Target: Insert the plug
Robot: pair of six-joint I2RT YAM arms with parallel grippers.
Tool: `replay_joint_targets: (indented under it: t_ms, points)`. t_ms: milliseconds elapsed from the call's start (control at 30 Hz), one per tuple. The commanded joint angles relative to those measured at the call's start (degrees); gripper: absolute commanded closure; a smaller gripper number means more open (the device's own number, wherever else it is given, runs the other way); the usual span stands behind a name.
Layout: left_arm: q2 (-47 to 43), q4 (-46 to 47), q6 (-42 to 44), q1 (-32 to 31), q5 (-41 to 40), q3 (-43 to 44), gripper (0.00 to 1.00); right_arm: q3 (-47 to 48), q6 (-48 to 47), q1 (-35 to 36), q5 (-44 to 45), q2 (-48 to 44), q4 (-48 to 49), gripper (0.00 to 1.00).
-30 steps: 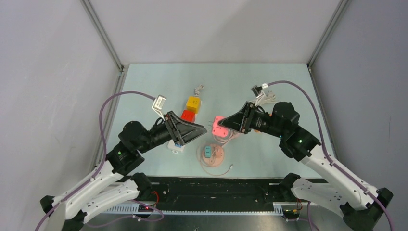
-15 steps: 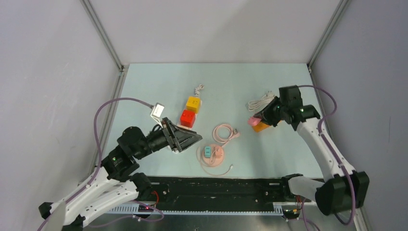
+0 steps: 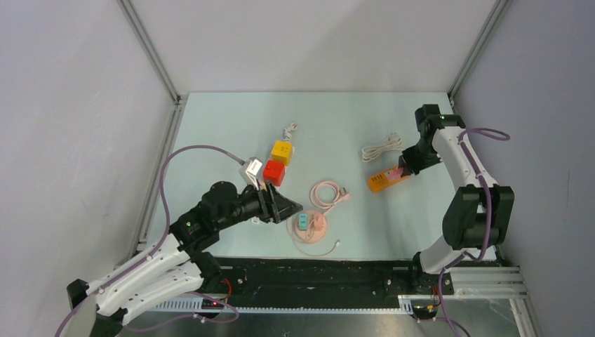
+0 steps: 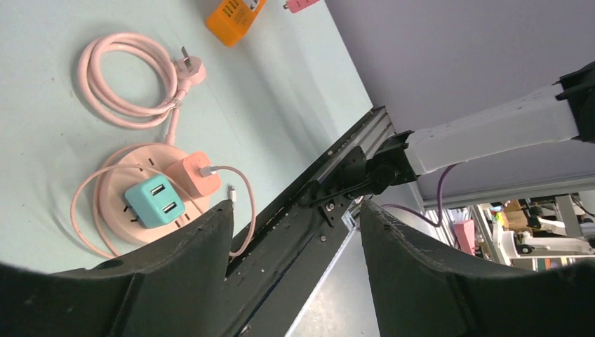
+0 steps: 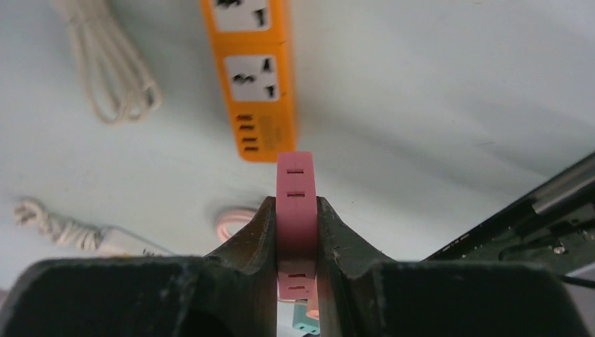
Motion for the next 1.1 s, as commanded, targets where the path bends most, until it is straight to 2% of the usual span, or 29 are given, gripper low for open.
replay_joint_targets:
  t_ms: [0, 200, 633, 1067]
  points:
    - [0.6, 1.1, 1.5, 0.3, -1.6, -0.7, 0.3, 2.5, 6.9, -1.4, 1.8, 2.1, -6.0, 1.0]
    - [0.2, 1.0, 0.6, 0.5, -2.7, -1.8, 0.3, 2.5, 8.0, -2.7, 2.0, 4.3, -3.2, 1.0]
    - [-0.4, 1.1, -1.1, 1.5, -1.6, -2.9, 0.3, 2.4, 2.6, -3.3, 1.0, 8.2, 6.7, 1.0]
    - [0.3, 1.1, -2.5, 1.8, -1.7, -3.9, 0.3, 2.8, 1.9, -3.3, 0.2, 13.1, 7.9, 1.0]
